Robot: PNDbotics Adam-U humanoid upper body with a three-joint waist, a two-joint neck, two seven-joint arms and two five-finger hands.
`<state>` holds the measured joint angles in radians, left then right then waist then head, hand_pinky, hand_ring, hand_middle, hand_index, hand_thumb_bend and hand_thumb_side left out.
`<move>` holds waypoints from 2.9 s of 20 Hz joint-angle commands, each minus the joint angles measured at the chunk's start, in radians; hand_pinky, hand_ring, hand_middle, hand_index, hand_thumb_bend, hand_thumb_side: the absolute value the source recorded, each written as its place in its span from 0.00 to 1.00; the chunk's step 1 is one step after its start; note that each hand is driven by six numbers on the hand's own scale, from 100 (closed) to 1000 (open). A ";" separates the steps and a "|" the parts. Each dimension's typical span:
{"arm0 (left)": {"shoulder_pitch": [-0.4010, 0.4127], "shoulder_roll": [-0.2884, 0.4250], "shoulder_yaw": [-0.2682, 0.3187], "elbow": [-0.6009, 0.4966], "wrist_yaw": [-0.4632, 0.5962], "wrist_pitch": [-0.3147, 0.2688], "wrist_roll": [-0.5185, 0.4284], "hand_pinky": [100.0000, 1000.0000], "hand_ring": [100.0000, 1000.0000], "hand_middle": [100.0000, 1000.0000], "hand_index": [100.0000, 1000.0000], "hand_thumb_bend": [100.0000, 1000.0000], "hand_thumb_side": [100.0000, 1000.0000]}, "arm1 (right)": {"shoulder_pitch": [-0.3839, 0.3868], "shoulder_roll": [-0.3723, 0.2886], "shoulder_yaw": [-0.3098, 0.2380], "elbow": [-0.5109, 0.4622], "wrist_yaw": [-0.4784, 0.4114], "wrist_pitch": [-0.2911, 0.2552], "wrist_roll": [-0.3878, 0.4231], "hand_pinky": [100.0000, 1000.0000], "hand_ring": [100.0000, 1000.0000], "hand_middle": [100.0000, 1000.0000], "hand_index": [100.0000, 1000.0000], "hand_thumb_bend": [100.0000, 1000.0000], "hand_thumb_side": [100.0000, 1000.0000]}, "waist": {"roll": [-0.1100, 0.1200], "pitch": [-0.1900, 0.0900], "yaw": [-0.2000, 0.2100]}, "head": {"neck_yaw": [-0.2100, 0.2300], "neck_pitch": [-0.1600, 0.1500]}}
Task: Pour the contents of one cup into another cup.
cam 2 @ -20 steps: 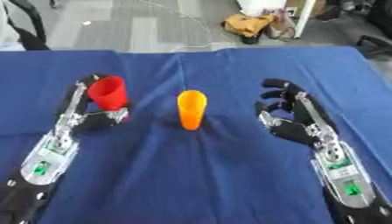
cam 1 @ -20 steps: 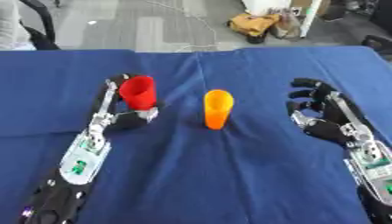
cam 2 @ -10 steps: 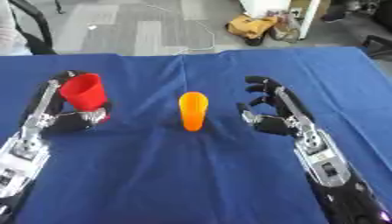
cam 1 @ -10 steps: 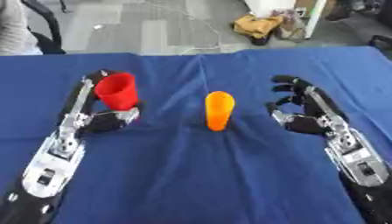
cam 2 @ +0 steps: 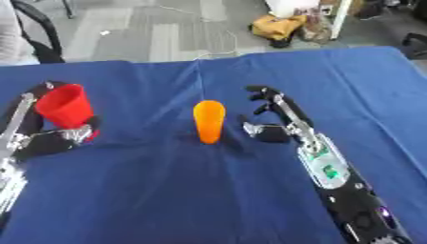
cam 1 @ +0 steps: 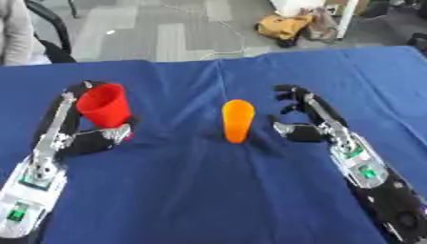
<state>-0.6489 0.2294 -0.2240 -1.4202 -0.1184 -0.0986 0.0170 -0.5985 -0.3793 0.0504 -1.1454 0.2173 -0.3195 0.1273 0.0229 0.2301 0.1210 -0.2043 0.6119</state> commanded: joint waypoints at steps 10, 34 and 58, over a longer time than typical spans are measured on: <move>-0.005 0.008 -0.002 -0.051 0.009 0.022 0.005 0.26 0.20 0.24 0.65 0.23 0.00 | -0.052 0.004 0.016 0.071 0.019 -0.061 0.061 0.62 0.84 0.86 0.88 0.24 0.07 | -0.001 -0.011 0.007 | -0.024 -0.018; 0.002 0.007 -0.003 -0.033 -0.003 0.027 0.012 0.28 0.21 0.24 0.65 0.24 0.00 | -0.025 0.014 0.041 0.004 0.018 -0.088 0.129 0.62 0.84 0.86 0.88 0.31 0.15 | -0.003 -0.025 -0.011 | -0.025 -0.017; -0.005 -0.011 -0.011 -0.028 -0.006 0.033 0.022 0.28 0.20 0.24 0.64 0.25 0.00 | -0.093 0.101 0.066 0.117 0.066 -0.101 0.175 0.67 0.85 0.86 0.87 0.30 0.17 | 0.005 -0.023 0.014 | -0.040 -0.027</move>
<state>-0.6342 0.2108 -0.2362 -1.4375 -0.1200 -0.0652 0.0338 -0.6767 -0.2826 0.1146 -1.0346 0.2730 -0.4198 0.2975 0.0270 0.2274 0.1325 -0.2406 0.5957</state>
